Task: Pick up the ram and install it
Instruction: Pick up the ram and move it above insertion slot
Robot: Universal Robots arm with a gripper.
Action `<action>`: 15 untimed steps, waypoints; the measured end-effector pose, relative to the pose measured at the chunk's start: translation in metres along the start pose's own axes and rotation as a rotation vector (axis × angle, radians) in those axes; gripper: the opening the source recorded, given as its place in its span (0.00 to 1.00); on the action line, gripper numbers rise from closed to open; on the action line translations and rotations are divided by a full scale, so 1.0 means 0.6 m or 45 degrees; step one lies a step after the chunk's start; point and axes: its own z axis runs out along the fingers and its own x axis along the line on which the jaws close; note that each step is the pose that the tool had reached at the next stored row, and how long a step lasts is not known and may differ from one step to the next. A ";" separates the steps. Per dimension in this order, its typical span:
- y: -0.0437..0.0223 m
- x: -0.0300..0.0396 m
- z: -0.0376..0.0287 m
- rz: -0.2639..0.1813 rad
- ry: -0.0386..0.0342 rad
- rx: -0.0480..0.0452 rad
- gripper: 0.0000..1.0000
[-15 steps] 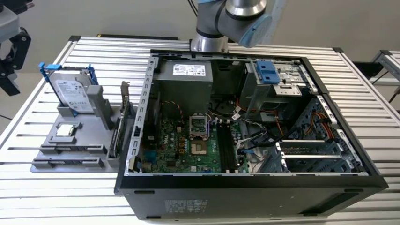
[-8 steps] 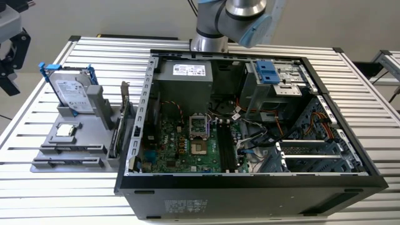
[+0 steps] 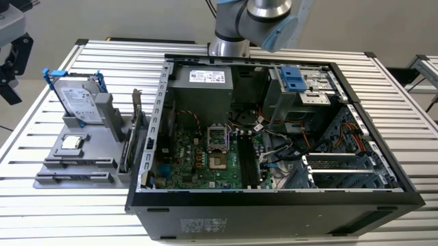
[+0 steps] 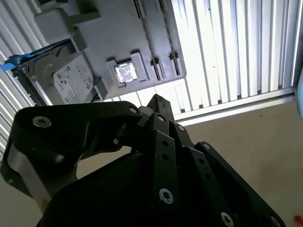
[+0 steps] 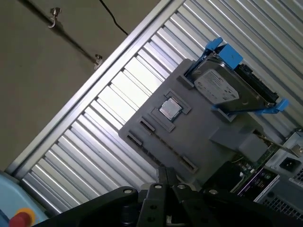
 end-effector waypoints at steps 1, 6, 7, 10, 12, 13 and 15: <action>0.000 0.000 0.000 -0.007 0.0003 0.000 0.00; 0.000 0.000 0.000 -0.035 0.0018 -0.001 0.00; 0.000 0.000 0.000 -0.040 0.0020 -0.001 0.00; 0.000 0.000 0.000 -0.055 0.0027 -0.001 0.00; 0.000 0.000 0.000 -0.066 0.0032 -0.001 0.00; 0.000 0.000 0.000 -0.071 0.0035 -0.001 0.00; 0.000 0.000 0.000 -0.084 0.0041 -0.001 0.00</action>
